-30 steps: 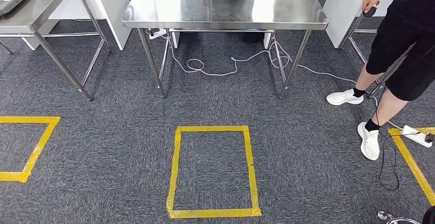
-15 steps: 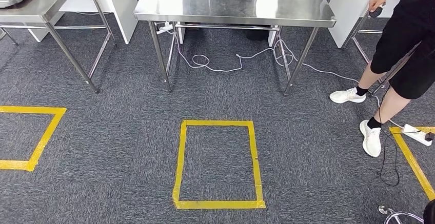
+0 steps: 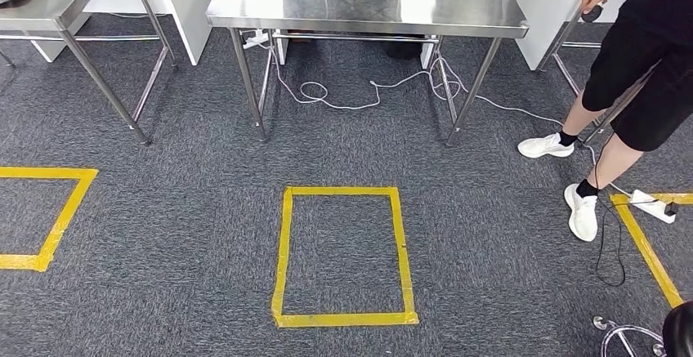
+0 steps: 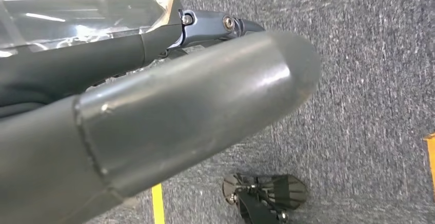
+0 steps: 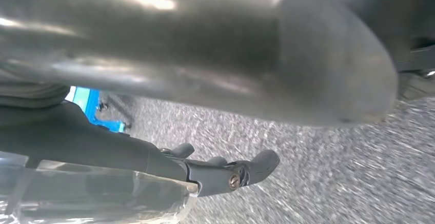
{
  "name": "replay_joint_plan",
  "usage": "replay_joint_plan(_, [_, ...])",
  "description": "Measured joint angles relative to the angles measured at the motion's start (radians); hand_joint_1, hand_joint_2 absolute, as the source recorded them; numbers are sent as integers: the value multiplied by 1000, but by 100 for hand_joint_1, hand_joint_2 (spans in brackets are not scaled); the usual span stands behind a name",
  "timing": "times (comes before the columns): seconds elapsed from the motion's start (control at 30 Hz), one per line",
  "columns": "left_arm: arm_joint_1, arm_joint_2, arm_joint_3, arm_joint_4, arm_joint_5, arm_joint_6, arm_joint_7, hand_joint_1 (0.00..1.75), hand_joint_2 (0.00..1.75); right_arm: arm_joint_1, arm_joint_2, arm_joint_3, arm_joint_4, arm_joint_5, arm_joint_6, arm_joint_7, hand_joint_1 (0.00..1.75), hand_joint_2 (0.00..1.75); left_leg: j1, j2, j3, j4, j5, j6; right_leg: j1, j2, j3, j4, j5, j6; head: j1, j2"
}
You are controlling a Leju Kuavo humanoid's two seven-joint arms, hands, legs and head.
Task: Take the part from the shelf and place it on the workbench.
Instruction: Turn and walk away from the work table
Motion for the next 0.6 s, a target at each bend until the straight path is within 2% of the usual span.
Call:
replay_joint_plan(0.03, [0, 0, 0, 0, 0, 0, 0, 0, 0, 2, 0, 0, 0, -1, 0, 0, 0, 0, 1, 8, -1, 0, 0, -2, -1, -2, 17, -19, 10, 7, 0, 0])
replay_joint_plan(0.07, [0, 0, 0, 0, 0, -1, 0, 0, 0, 2, 0, 0, 0, -2, 0, 0, 0, 0, 2, 16, -1, 1, 1, -5, -2, -9, 53, -77, 32, 16, 0, 0])
replay_joint_plan(0.1, [0, 0, 0, 0, -1, -2, 0, 0, 0, 2, 0, 0, 0, -3, 0, 0, 0, 0, 2, 24, 0, 2, 0, -9, -4, -27, 98, -155, 55, 22, 0, 0])
replay_joint_plan(0.13, [0, 0, -1, 0, -1, -3, 0, 0, 0, 0, 0, 0, 0, -4, -1, 1, 0, 0, 0, 32, 1, 4, -1, -16, -3, -46, 136, -225, 73, 22, 0, 0])
replay_joint_plan(0.17, [0, 0, -1, 0, -1, -3, 0, 0, 0, -2, 1, 0, 0, -5, -1, 2, 0, 0, -1, 40, 1, 6, -3, -24, -1, -60, 159, -273, 84, 17, -1, 0])
replay_joint_plan(0.2, [0, 0, -1, 0, -2, -3, 0, 0, 0, -4, 1, 0, 0, -5, -1, 4, 0, 0, -3, 48, 2, 8, -5, -31, 2, -66, 167, -295, 87, 7, -1, 0])
replay_joint_plan(0.27, [-2, 0, -2, 0, -2, -3, 0, 0, 0, -3, 2, 0, 1, -6, -2, 7, 0, 0, -2, 63, 4, 9, -7, -44, 3, -47, 162, -296, 90, -13, -3, 0])
replay_joint_plan(0.3, [-2, 0, -3, 0, -2, -4, 0, 0, 0, -3, 2, 0, 1, -6, -2, 9, 0, 0, 1, 56, 3, 15, -14, -51, 1, -37, 162, -297, 93, -20, -3, 0])
replay_joint_plan(0.33, [-3, -1, -4, 0, -3, -4, 0, 0, 0, -3, 3, 0, 1, -6, -2, 10, 0, 0, 5, 39, -4, 35, -33, -58, -1, -27, 163, -297, 97, -28, -4, 0])
replay_joint_plan(0.37, [-2, -1, -4, 0, -3, -4, 0, 0, 0, -3, 3, 0, 1, -6, -2, 11, 0, 0, 8, 13, -21, 76, -64, -64, -4, -18, 163, -298, 102, -36, -5, 0])
replay_joint_plan(0.4, [-2, -1, -4, 0, -3, -4, 0, 0, 0, -4, 3, 0, 1, -6, -2, 12, 0, 0, 11, -14, -47, 138, -103, -68, -3, -8, 160, -297, 105, -42, -6, 0])
replay_joint_plan(0.43, [-1, 0, -5, 0, -4, -4, 0, 0, 0, -4, 3, 0, 1, -6, -2, 12, 0, 0, 12, -32, -78, 210, -141, -70, 0, 2, 156, -297, 109, -47, -7, 0])
replay_joint_plan(0.47, [1, 0, -5, 0, -4, -4, 0, 0, 0, -4, 3, 0, 1, -6, -2, 12, 0, 0, 12, -40, -105, 272, -165, -71, 2, 14, 153, -296, 111, -50, -7, 0])
replay_joint_plan(0.5, [1, 0, -5, 0, -3, -4, 0, 0, 0, -3, 3, 0, 1, -6, -2, 12, 0, 0, 12, -43, -117, 301, -167, -70, 5, 27, 151, -295, 112, -51, -7, 0])
replay_joint_plan(0.53, [2, 0, -5, 0, -3, -4, 0, 0, 0, -2, 3, 0, 1, -6, -2, 13, 0, 0, 12, -44, -115, 299, -153, -68, 6, 38, 150, -294, 113, -52, -7, 0])
replay_joint_plan(0.57, [2, 0, -6, 0, -4, -4, 0, 0, 0, 0, 3, 0, 1, -6, -2, 13, 0, 0, 12, -47, -99, 267, -127, -65, 7, 48, 151, -293, 113, -52, -7, 0])
replay_joint_plan(0.6, [2, 0, -6, 0, -4, -4, 0, 0, 0, 0, 3, 0, 1, -6, -2, 13, 0, 0, 12, -57, -68, 205, -91, -61, 8, 59, 151, -292, 113, -51, -7, 0])
